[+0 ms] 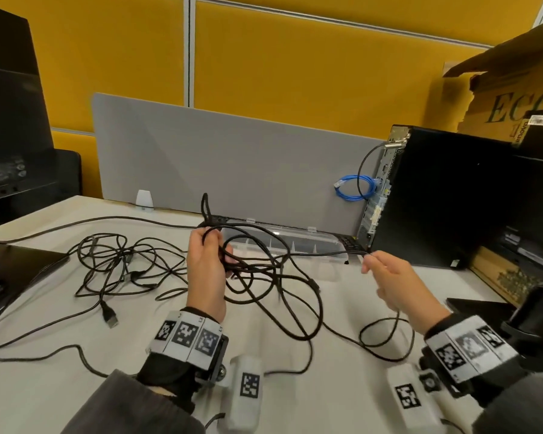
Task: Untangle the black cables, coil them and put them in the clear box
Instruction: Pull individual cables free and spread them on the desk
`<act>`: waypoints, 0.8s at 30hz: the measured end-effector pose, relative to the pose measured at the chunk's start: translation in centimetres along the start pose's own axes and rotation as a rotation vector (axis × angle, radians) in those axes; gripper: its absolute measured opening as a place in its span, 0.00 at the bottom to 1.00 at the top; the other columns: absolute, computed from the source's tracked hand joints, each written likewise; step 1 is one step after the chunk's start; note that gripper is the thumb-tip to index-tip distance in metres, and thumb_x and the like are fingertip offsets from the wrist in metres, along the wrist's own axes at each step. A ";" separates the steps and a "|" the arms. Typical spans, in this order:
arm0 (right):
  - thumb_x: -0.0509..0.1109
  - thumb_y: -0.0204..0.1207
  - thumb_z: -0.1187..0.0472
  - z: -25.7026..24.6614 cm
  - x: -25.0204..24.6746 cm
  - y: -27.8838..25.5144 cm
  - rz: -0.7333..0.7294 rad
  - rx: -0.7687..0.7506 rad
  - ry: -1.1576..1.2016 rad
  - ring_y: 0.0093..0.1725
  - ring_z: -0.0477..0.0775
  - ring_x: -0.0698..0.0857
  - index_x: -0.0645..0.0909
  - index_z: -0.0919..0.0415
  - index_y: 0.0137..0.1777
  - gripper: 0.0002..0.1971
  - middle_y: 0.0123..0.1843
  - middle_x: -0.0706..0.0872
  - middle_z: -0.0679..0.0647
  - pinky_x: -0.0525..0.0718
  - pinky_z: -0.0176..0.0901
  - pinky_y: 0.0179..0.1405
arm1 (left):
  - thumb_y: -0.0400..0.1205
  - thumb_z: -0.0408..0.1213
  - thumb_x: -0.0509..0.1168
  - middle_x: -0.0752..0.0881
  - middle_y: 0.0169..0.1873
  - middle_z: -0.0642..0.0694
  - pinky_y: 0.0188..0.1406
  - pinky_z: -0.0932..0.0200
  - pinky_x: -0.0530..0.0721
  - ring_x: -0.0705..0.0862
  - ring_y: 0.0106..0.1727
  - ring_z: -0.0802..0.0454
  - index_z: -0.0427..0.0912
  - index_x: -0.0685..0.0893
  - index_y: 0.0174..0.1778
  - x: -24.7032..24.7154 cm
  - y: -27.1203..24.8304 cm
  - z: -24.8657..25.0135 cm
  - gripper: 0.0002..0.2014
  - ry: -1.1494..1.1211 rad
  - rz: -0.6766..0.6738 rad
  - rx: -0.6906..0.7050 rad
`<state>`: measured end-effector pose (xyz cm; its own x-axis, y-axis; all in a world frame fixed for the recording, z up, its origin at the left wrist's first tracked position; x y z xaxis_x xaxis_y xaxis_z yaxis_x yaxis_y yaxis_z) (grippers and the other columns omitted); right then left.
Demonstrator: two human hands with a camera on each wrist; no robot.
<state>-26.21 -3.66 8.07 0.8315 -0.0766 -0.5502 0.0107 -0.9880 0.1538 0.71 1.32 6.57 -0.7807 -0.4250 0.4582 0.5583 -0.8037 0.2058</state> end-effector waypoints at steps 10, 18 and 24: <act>0.56 0.80 0.62 4.7 -8.8 2.5 0.419 0.206 0.449 0.11 0.42 0.60 0.76 0.54 0.47 0.07 0.22 0.64 0.49 0.56 0.28 0.10 | 0.86 0.37 0.52 0.72 0.26 0.53 0.18 0.68 0.67 0.69 0.23 0.61 0.47 0.75 0.42 -1.5 0.7 0.4 0.09 -0.050 0.068 -0.055; 0.60 0.79 0.75 7.8 -10.8 4.0 0.383 0.136 -0.273 0.41 0.65 0.82 0.80 0.67 0.61 0.14 0.48 0.82 0.65 0.84 0.40 0.33 | 0.86 0.37 0.52 0.71 0.18 0.55 0.15 0.69 0.65 0.68 0.19 0.63 0.47 0.76 0.41 -1.0 0.3 0.3 0.10 -0.278 -0.064 -0.133; 0.57 0.83 0.65 5.5 -8.6 3.1 0.398 0.038 -0.466 0.59 0.72 0.79 0.76 0.65 0.68 0.16 0.60 0.81 0.70 0.76 0.58 0.56 | 0.86 0.38 0.52 0.70 0.21 0.53 0.18 0.69 0.66 0.68 0.22 0.60 0.46 0.76 0.40 -0.8 0.5 0.2 0.11 -0.343 -0.128 -0.145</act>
<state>-36.33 -6.78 8.76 0.4371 -0.4831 -0.7586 -0.2777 -0.8748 0.3970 1.66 1.36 6.47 -0.6884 -0.1734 0.7043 0.3982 -0.9019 0.1671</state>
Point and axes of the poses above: each hand's wrist, its own y-axis towards the middle knuckle, its own x-axis out of the palm, z = x × y, the point moved 3 cm from there along y, towards the middle knuckle
